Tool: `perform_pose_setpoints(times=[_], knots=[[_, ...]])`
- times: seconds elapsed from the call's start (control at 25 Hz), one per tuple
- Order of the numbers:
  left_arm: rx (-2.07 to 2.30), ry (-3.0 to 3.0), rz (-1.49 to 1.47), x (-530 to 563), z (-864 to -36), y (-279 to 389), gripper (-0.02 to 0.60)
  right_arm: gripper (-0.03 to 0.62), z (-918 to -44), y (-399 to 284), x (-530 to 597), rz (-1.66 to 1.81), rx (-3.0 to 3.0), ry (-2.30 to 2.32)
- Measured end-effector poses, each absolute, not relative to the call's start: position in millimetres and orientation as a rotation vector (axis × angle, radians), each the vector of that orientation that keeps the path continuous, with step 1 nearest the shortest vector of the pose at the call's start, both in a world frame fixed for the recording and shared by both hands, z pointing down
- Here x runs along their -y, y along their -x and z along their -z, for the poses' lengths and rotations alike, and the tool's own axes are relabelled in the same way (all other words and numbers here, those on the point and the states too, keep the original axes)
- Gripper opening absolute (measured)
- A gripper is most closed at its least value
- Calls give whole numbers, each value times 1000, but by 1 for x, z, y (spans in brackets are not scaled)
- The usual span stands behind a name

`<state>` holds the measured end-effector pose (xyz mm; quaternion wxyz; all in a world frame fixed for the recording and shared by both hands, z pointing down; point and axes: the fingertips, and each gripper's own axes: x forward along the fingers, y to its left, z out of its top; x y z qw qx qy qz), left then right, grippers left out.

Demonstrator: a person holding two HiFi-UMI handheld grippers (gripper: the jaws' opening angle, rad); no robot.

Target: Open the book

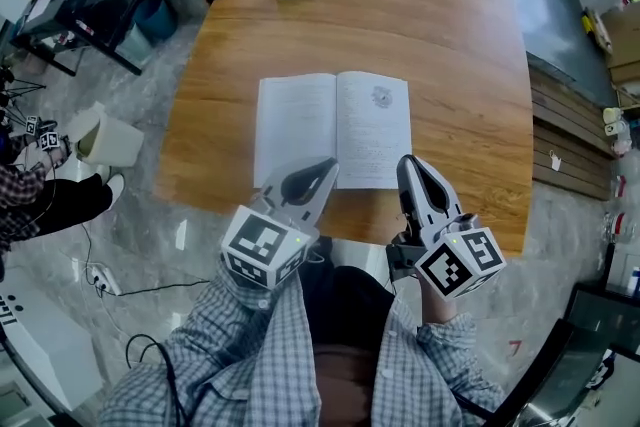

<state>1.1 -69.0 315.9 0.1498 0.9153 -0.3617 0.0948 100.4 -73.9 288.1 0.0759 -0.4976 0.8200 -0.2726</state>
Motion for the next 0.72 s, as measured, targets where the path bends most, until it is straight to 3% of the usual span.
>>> perform_pose_setpoints(times=[0.72], knots=[[983,-2659,-275,103,-321,16,0,20,-294,-86,108,821,-2431,1543]])
